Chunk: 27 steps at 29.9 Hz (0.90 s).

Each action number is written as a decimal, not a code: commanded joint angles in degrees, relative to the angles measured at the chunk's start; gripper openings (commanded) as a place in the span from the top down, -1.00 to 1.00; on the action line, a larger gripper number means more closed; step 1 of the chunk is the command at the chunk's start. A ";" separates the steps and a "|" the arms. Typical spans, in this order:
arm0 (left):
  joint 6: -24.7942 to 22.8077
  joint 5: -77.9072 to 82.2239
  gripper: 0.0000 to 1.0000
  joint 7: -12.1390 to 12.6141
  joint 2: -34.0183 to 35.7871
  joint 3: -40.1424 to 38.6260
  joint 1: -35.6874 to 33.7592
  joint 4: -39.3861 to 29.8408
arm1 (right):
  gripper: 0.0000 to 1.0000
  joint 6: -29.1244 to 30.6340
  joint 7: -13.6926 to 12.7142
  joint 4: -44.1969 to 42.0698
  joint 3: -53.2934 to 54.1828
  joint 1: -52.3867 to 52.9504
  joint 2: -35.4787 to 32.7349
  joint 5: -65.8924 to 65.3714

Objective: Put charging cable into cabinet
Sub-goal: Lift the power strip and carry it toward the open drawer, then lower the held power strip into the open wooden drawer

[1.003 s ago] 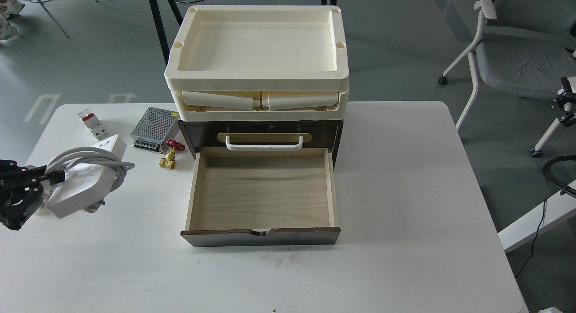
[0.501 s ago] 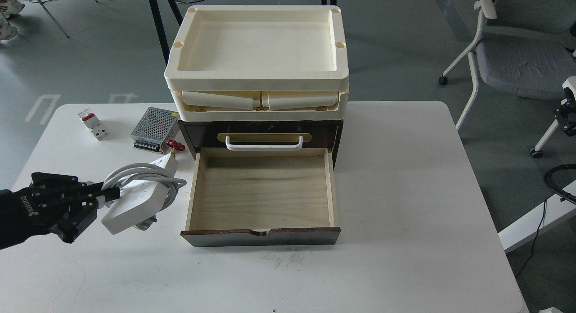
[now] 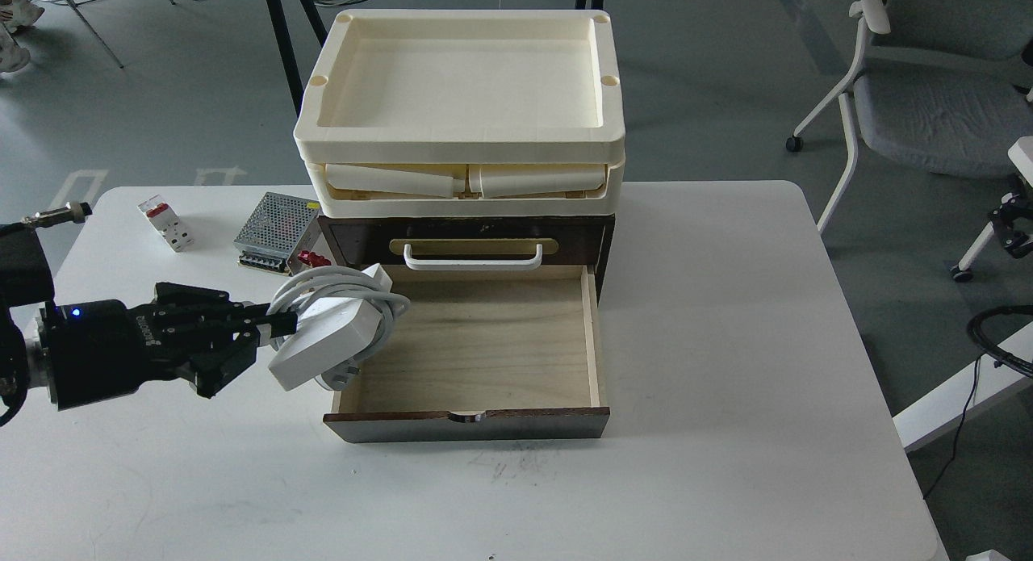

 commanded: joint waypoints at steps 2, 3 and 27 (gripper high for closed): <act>-3.58 -0.08 1.00 0.00 -3.60 0.02 0.02 0.00 | -1.00 0.00 0.00 -0.52 -0.05 0.00 0.45 -0.01; -4.11 -0.09 1.00 0.00 -4.31 0.02 0.02 0.00 | -1.00 0.00 0.00 -0.52 -0.05 0.00 0.53 -0.01; -12.46 -11.07 1.00 0.00 -13.54 -0.24 -0.86 6.24 | -1.00 0.00 0.00 -0.52 0.13 -1.84 0.62 0.08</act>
